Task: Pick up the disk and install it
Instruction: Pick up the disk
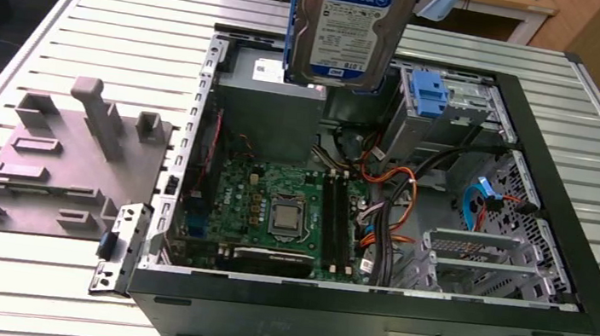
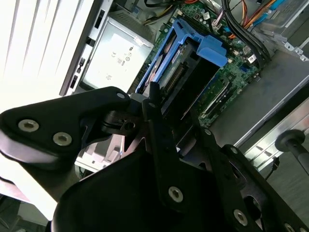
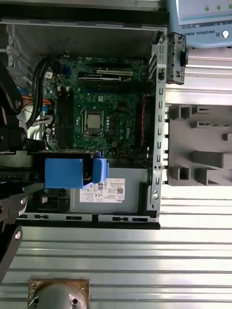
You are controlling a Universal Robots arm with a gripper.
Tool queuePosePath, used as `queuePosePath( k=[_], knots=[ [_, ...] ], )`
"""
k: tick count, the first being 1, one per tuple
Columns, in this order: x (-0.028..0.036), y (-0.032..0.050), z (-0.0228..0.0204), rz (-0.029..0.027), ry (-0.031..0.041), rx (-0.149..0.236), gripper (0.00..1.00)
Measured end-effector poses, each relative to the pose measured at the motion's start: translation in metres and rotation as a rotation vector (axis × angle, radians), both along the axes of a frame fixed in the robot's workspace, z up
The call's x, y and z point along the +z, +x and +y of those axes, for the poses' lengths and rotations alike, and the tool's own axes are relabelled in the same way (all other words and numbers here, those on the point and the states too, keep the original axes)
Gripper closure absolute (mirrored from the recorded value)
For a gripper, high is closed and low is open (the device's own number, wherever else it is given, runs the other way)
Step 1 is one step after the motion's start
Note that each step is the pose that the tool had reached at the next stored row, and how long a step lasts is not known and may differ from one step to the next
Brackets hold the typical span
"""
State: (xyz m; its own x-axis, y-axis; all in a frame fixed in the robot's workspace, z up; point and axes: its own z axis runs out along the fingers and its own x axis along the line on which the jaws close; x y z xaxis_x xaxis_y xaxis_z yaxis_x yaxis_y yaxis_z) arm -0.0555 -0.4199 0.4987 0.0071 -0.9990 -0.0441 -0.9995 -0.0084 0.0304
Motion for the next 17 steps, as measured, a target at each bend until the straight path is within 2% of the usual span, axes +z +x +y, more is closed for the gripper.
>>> queuePosePath(
  k=[17],
  knots=[
    [-0.0006, 0.0, -0.016, 0.0, 0.0, 0.0, 0.65]
  ],
)
